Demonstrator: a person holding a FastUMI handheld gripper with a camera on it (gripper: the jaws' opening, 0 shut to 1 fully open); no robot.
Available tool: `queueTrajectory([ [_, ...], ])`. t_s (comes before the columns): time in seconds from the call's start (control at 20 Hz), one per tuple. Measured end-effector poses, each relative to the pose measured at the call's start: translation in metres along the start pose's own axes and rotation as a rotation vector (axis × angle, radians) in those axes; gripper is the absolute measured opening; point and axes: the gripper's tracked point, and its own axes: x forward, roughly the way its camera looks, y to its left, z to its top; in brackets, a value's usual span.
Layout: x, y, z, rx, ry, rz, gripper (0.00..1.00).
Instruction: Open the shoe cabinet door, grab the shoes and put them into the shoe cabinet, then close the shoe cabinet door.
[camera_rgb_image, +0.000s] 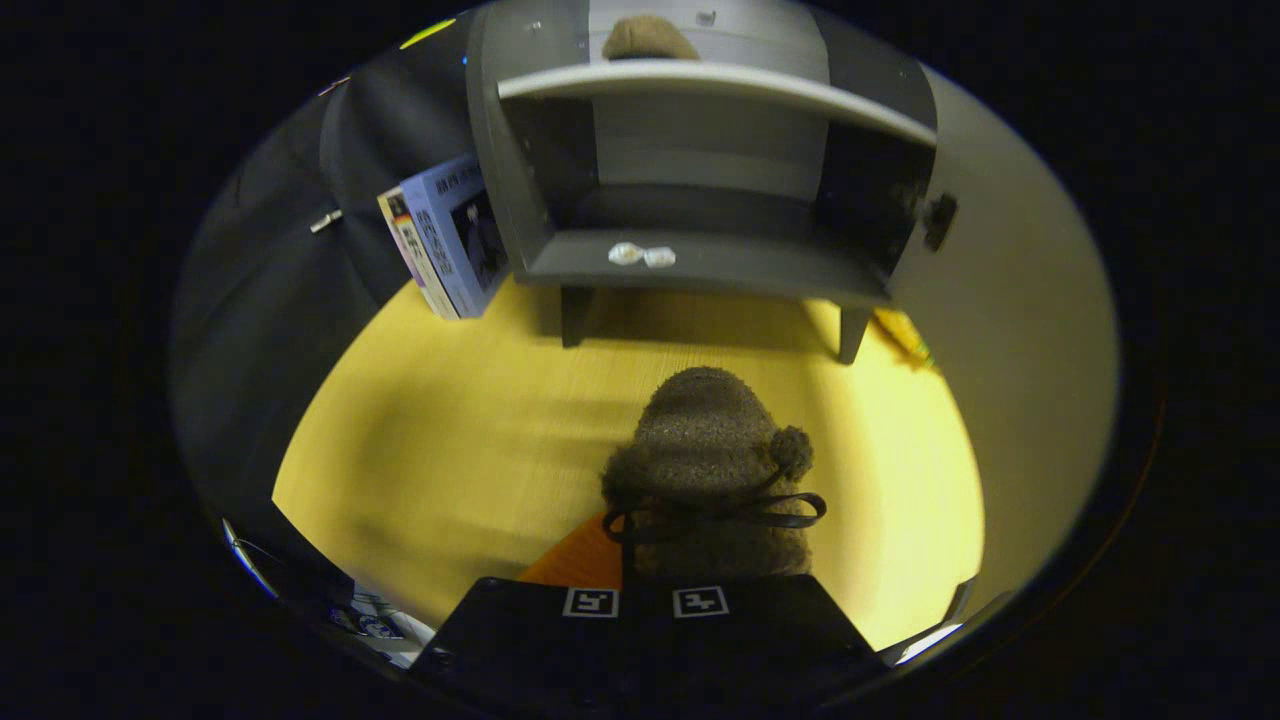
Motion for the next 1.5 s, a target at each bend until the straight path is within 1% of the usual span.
queueTrajectory([
  [0.15,-0.056,-0.014,0.058,0.017,-0.111,-0.028,0.05],
  [0.35,-0.111,-0.033,0.132,0.035,-0.248,-0.068,0.05],
  [0.5,-0.131,-0.042,0.177,0.074,-0.318,-0.086,0.05],
  [0.6,-0.132,-0.045,0.199,0.085,-0.333,-0.096,0.05],
  [0.7,-0.130,-0.048,0.223,0.102,-0.341,-0.096,0.05],
  [1.0,-0.104,-0.051,0.294,0.115,-0.368,-0.093,0.05],
  [1.1,-0.093,-0.054,0.313,0.143,-0.368,-0.091,0.05],
  [1.2,-0.074,-0.060,0.331,0.166,-0.343,-0.089,0.05],
  [1.5,-0.005,-0.087,0.377,0.170,-0.269,-0.106,0.05],
])
